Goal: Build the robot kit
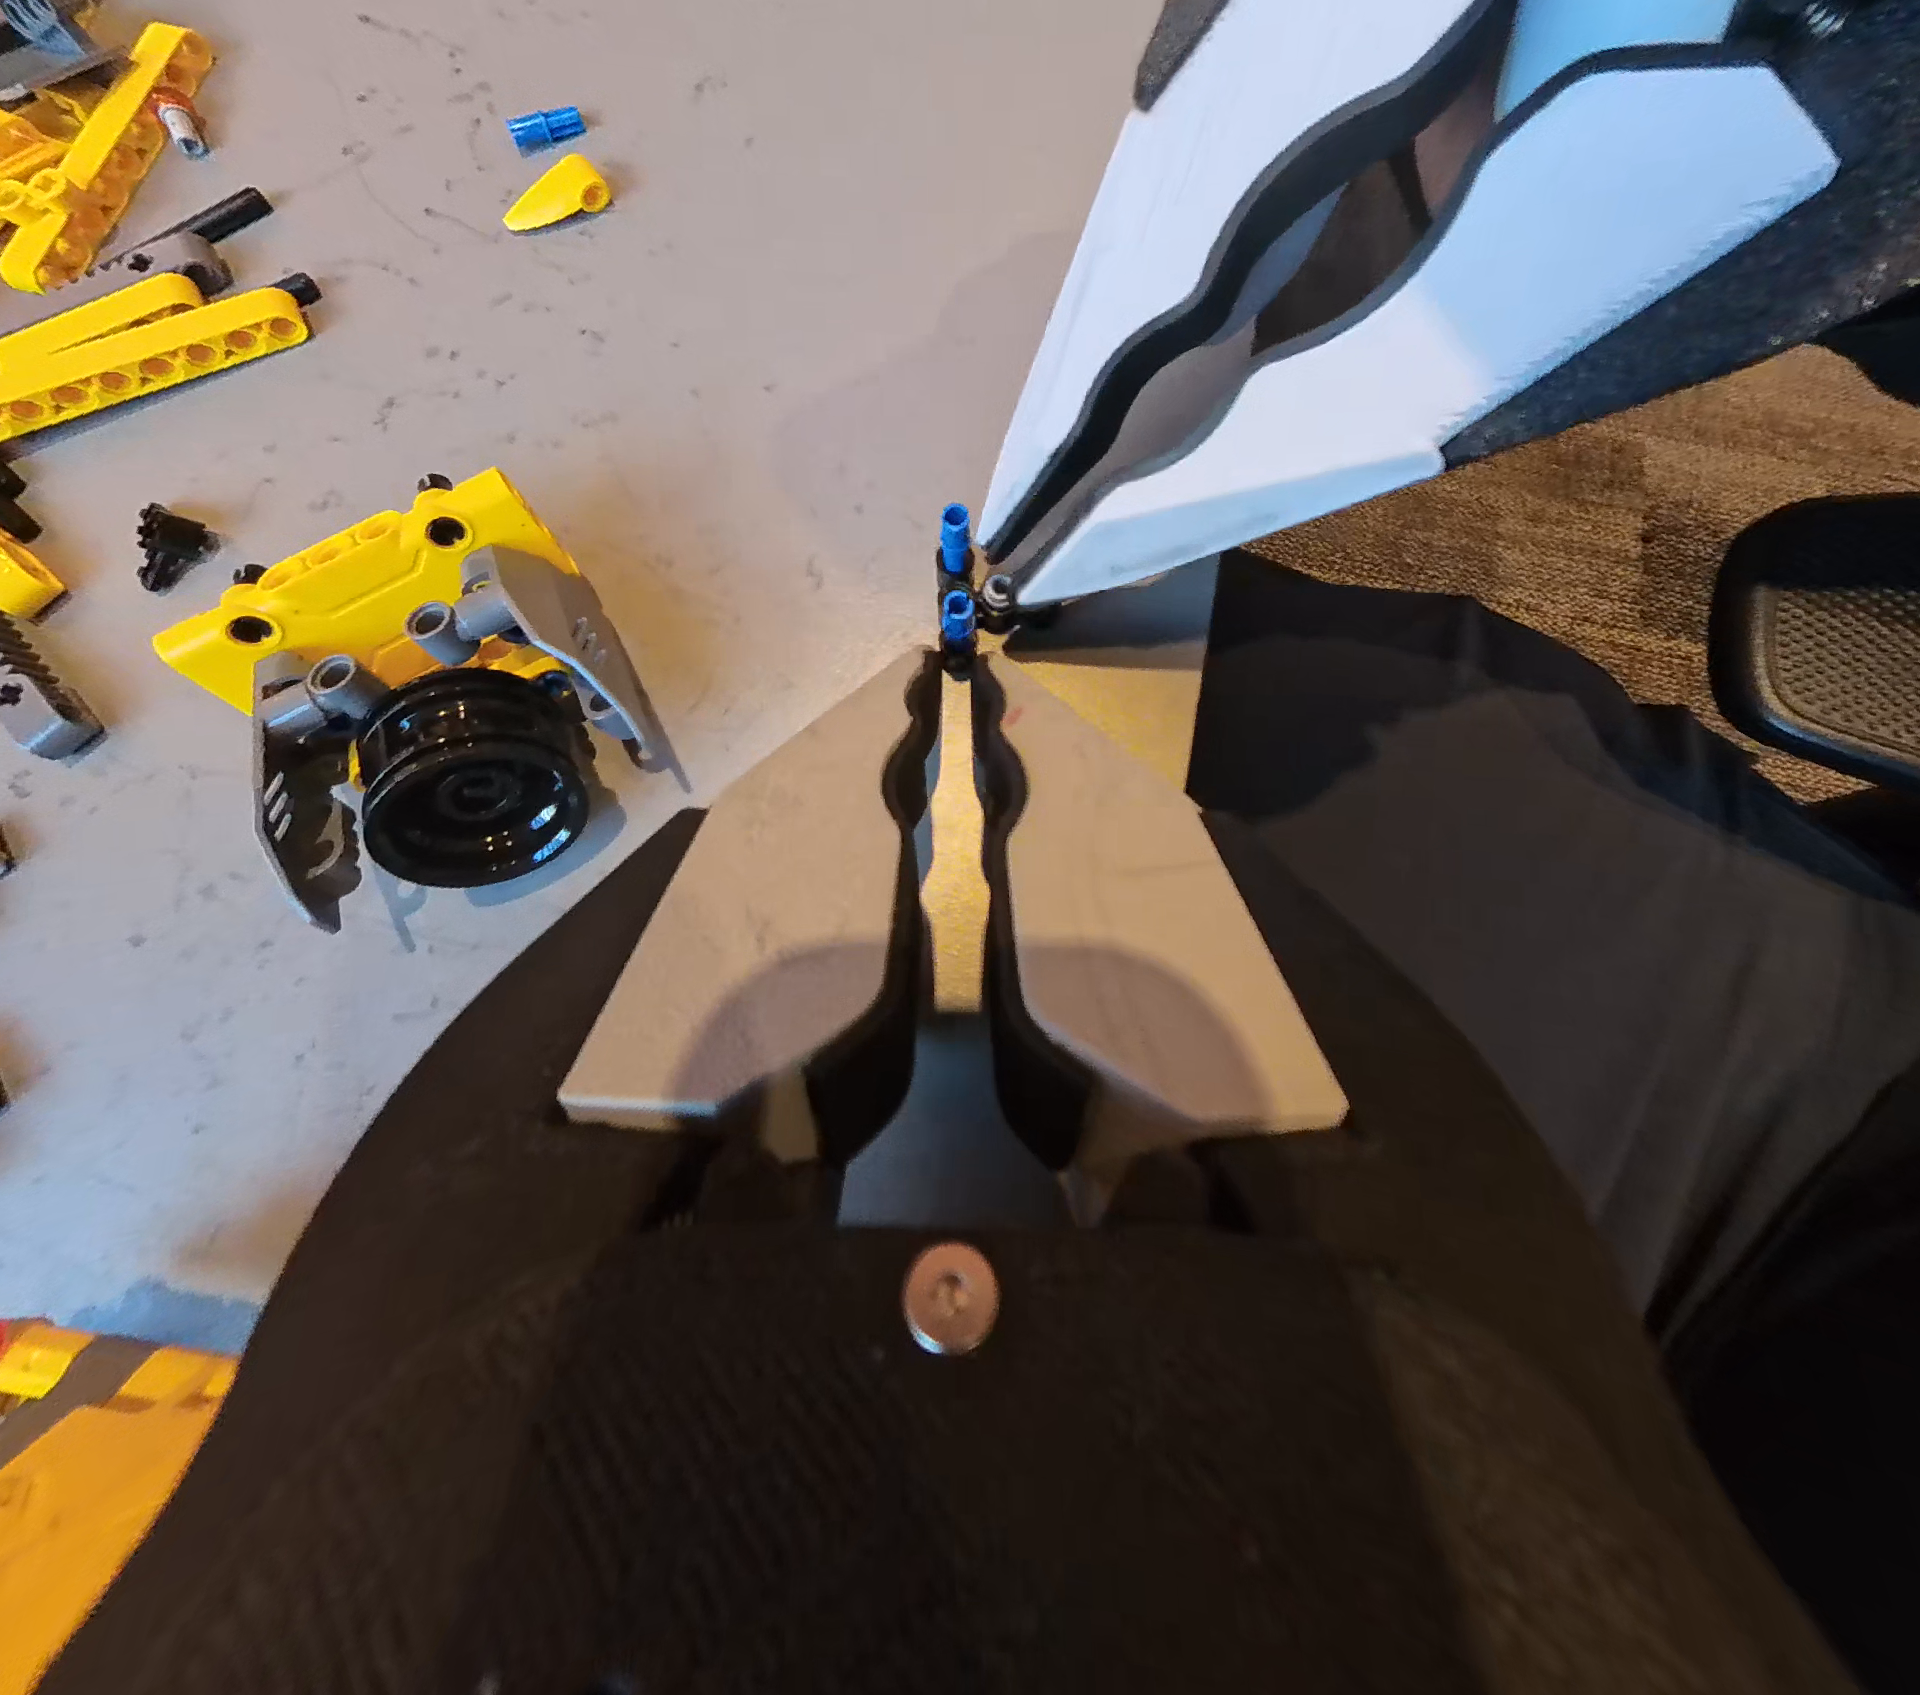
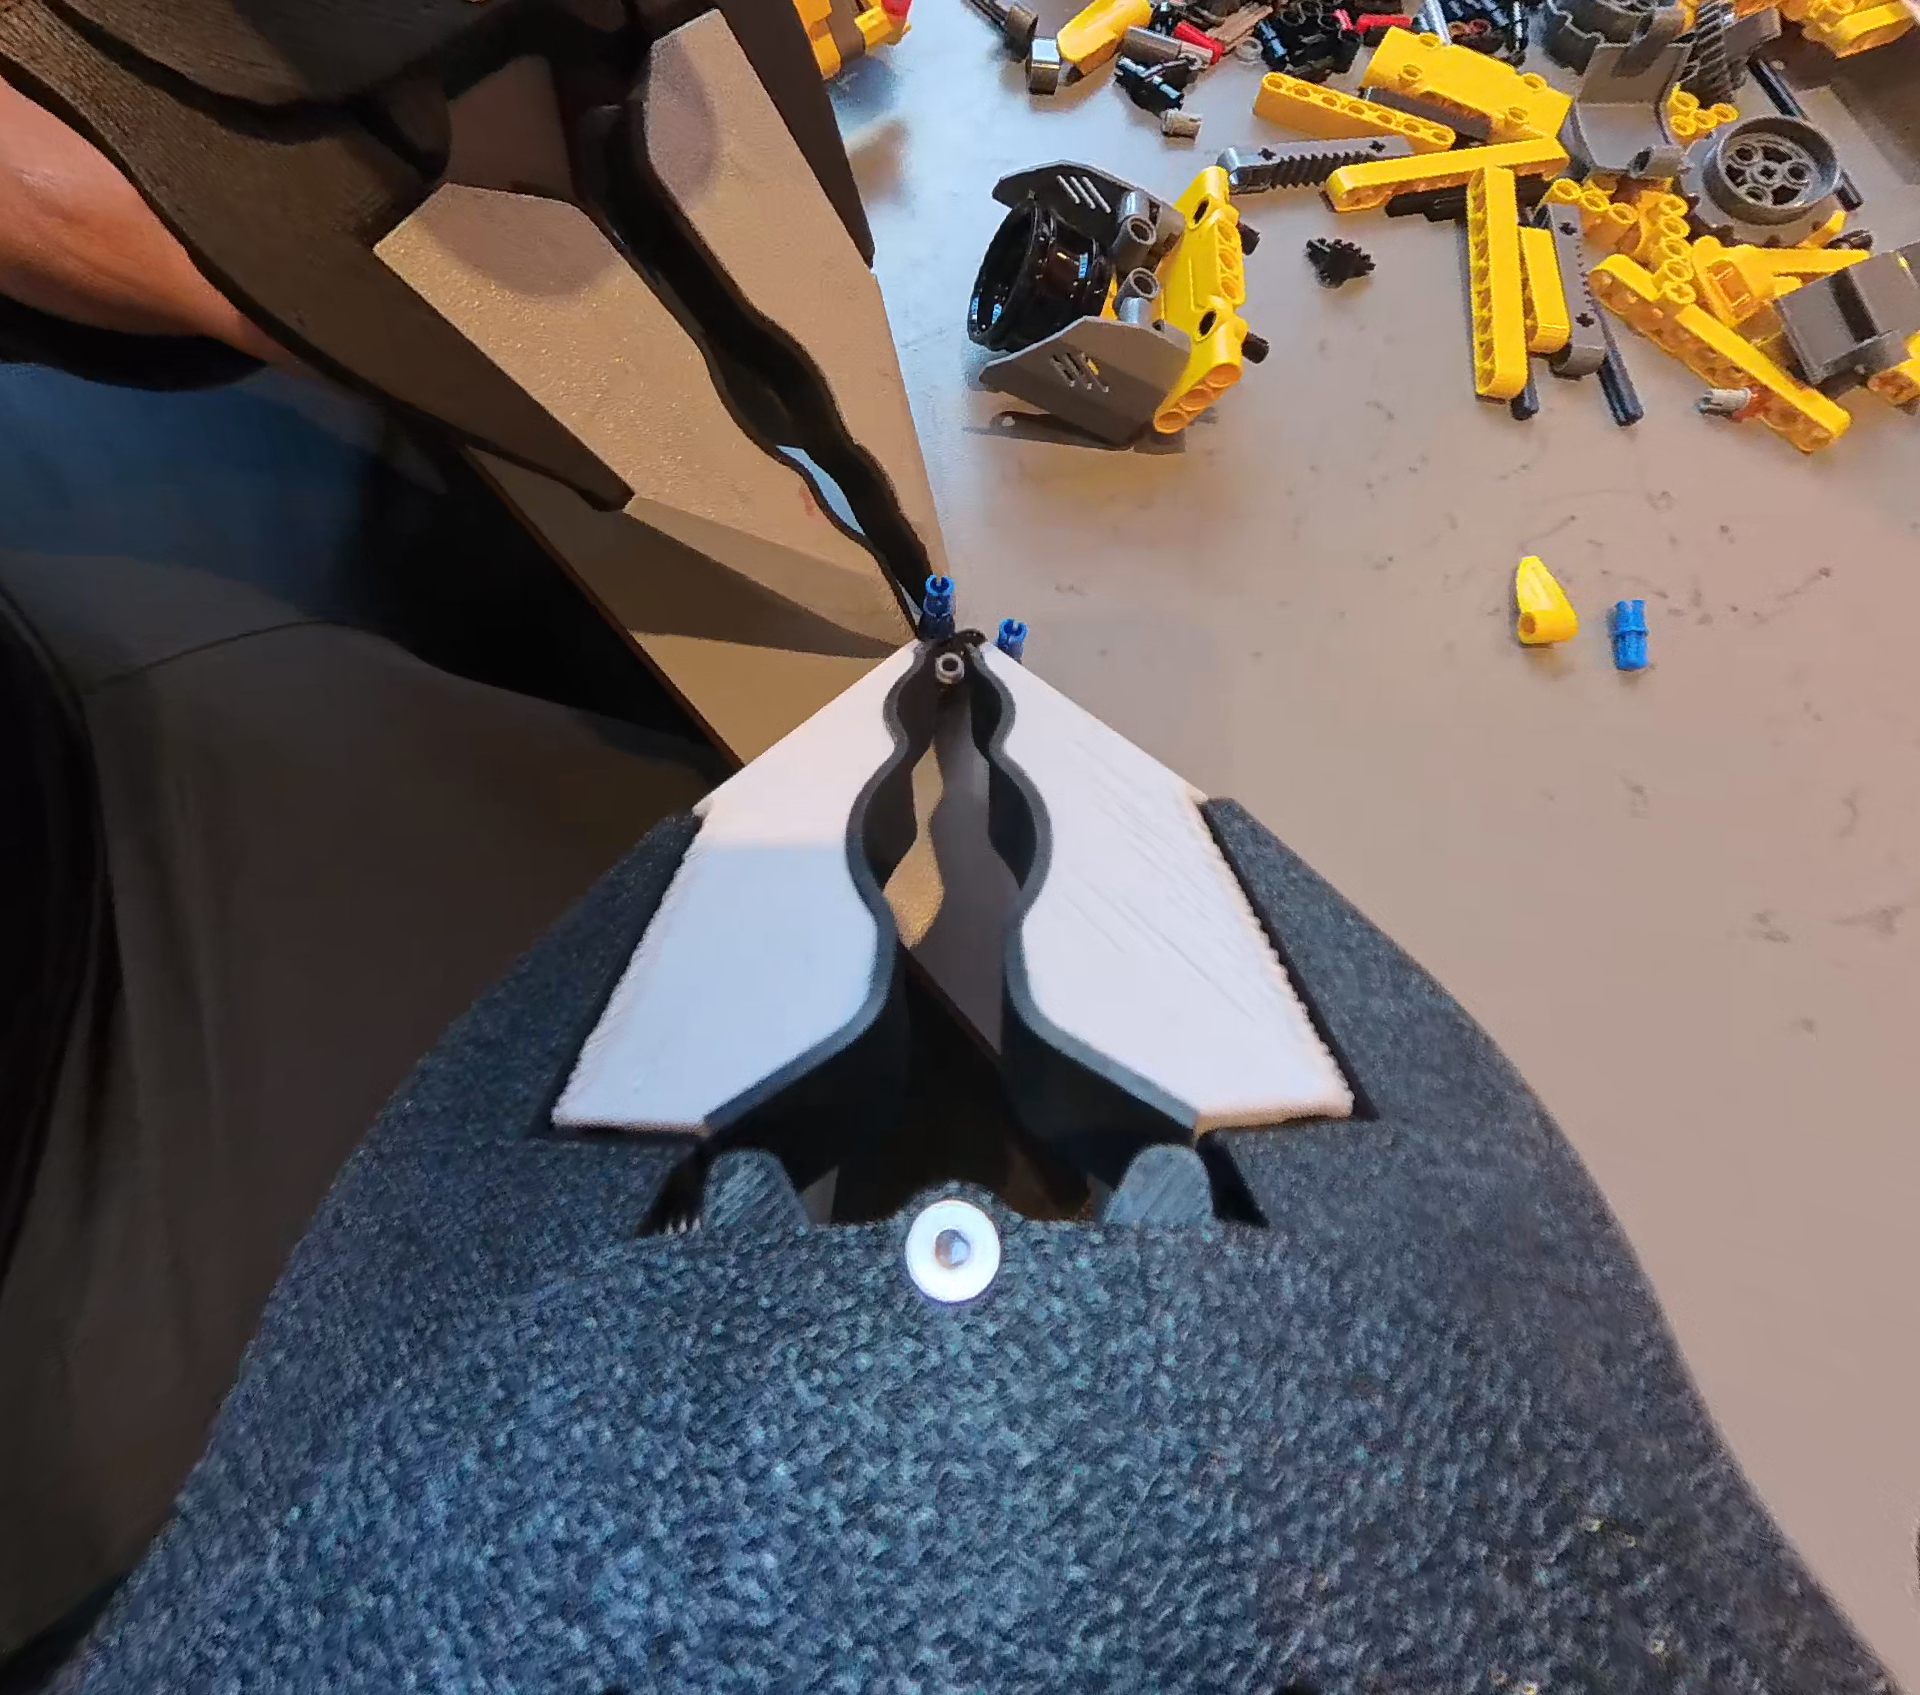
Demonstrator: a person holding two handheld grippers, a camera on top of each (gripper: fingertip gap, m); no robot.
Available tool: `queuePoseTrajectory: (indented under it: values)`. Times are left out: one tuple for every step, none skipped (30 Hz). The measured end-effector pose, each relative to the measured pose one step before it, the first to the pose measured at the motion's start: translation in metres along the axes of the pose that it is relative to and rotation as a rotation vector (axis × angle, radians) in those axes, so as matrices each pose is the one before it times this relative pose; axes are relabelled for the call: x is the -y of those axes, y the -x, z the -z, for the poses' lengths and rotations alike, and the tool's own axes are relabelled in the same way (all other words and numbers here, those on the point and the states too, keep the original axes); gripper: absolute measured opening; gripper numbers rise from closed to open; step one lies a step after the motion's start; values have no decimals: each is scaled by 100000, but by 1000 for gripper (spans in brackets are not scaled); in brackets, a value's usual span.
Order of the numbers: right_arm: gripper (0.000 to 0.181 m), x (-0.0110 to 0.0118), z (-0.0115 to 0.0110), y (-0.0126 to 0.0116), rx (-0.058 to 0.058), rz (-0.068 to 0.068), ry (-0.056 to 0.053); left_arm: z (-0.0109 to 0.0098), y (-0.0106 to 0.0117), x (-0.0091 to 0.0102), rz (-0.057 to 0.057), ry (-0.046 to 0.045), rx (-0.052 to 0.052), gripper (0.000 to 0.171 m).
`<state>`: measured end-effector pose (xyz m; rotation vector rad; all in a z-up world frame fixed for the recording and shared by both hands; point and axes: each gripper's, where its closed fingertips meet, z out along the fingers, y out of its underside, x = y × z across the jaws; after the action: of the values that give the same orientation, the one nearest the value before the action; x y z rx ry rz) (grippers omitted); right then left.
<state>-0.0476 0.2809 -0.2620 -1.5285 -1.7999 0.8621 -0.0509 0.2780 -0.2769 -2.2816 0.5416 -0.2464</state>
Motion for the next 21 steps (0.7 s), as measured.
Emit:
queuePoseTrajectory:
  values:
    - [6,53,9,-25,-317,-43,-523,4,75,-3,351,-3,330,3]
    - [7,138,32,2,-82,-217,-983,13,74,3,326,-14,404,3]
    - [7,153,27,64,412,-535,-1102,0,39,1,147,-4,196,3]
    - [7,82,-2,80,679,-731,-639,0,28,0,-4,-2,195,3]
    - [9,-24,-20,35,355,-503,-1,3,5,-2,-121,-9,234,3]
    - [9,-74,-22,-25,-107,-18,308,13,35,2,-169,-6,359,3]
    - [9,-60,15,-36,-346,269,295,0,3,1,-228,-11,229,3]
    - [9,-14,32,-31,-300,188,52,0,-6,1,-212,-12,170,3]
    - [9,44,44,-10,-73,-65,-290,3,9,-2,-111,-8,108,3]
    - [10,91,62,-4,7,-255,-542,0,1,0,28,-3,17,3]
    - [10,89,60,-15,7,-357,-640,0,2,0,126,3,-80,3]
    - [10,89,56,-28,36,-407,-605,-3,12,3,186,4,-79,3]
    - [10,81,56,-14,120,-418,-638,6,32,-5,252,-5,65,3]
    - [10,72,62,4,179,-379,-698,1,57,-1,307,13,239,3]
    - [10,85,77,-15,96,-235,-805,16,80,-2,352,1,398,3]
    - [10,101,92,-18,21,-133,-1056,9,76,-9,343,0,364,3]
    - [10,116,108,21,263,-310,-1172,6,16,-5,145,-7,61,3]
    - [11,100,103,75,653,-459,-1070,-3,-13,4,-74,-6,-63,3]
    - [13,80,113,96,655,-316,-896,-11,1,-3,-68,-12,36,3]
    - [13,39,104,111,531,61,-656,-4,-5,4,-22,-8,17,3]
    - [14,3,93,113,390,446,-459,-3,6,3,38,1,-34,3]
